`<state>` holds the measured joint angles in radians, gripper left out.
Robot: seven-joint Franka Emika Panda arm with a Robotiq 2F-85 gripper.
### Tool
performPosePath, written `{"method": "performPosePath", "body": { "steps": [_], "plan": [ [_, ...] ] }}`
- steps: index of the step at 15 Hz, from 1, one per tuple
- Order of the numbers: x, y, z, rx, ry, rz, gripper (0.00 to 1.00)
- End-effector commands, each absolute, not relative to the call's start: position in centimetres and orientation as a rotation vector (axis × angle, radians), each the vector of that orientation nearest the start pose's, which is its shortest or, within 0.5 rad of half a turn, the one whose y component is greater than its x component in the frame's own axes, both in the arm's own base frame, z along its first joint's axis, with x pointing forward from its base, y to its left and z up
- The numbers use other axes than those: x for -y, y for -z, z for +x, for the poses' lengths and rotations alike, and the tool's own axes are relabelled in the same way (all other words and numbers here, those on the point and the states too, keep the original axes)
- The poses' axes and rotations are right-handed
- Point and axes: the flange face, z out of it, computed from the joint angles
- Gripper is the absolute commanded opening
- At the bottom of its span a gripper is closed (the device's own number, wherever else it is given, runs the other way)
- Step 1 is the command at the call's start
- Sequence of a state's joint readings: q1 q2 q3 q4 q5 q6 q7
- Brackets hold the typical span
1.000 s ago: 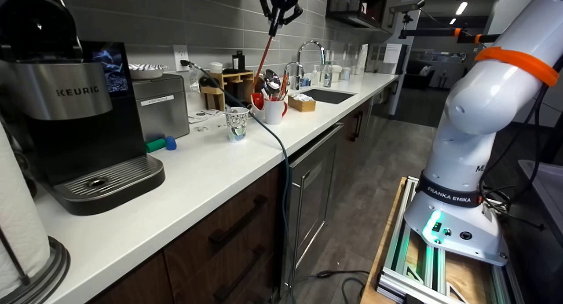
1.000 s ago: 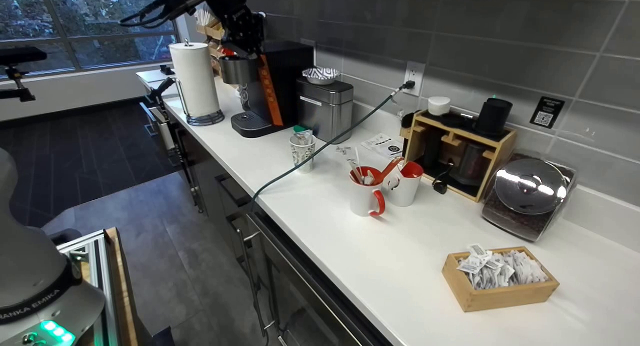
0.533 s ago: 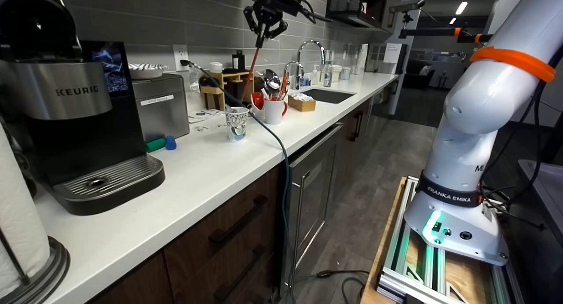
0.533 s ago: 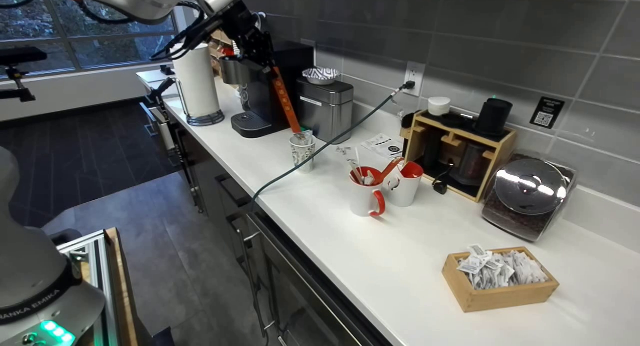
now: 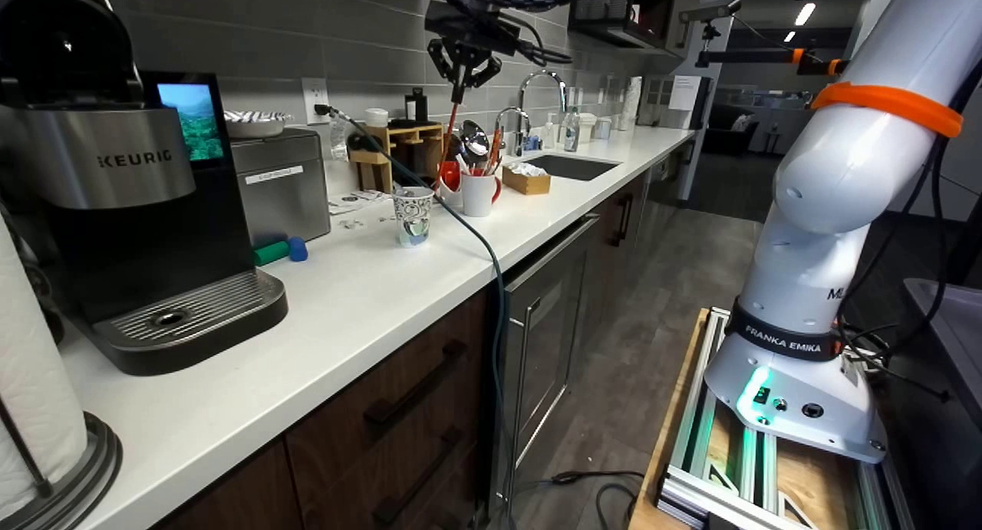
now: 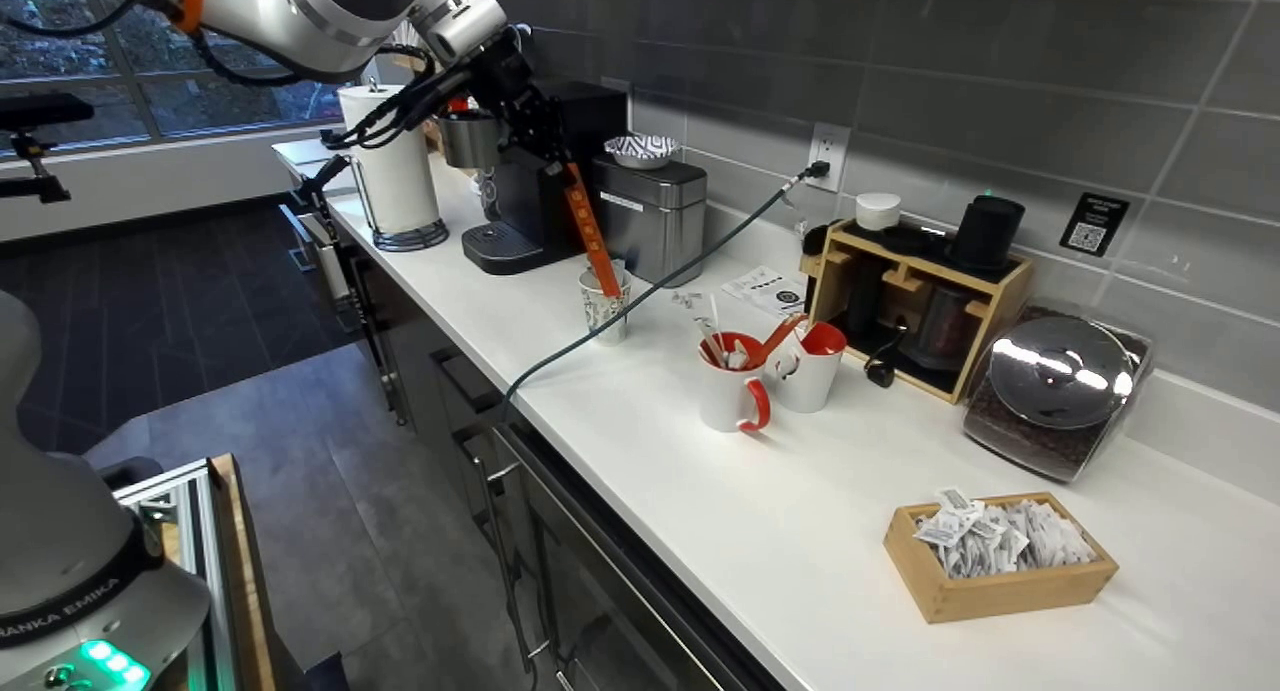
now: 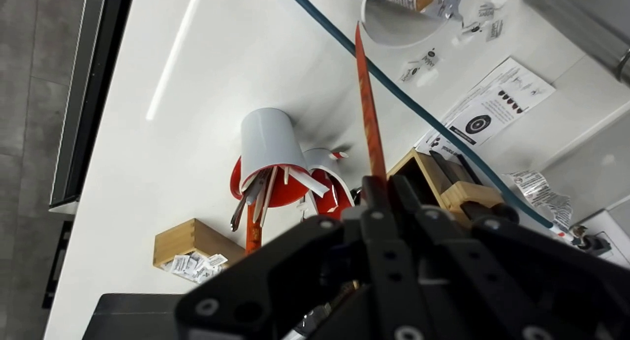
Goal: Move the orange object to the left cup
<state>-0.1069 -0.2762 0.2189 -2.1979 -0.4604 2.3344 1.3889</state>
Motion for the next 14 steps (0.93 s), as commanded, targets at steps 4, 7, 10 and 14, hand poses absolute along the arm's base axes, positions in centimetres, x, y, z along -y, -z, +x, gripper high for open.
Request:
{"method": "performPosePath", "body": {
  "steps": [4, 7, 10, 14],
  "plan": [
    [-5.8, -54.7, 49.9, -1.467, 1.015, -2.685, 0.02],
    [-6.4, -55.3, 49.5, -1.409, 1.006, -2.684, 0.02],
    [-7.2, -55.8, 49.3, -1.343, 1.021, -2.694, 0.02],
    [-8.3, -55.2, 49.8, -1.253, 1.015, -2.729, 0.02]
  ]
}}
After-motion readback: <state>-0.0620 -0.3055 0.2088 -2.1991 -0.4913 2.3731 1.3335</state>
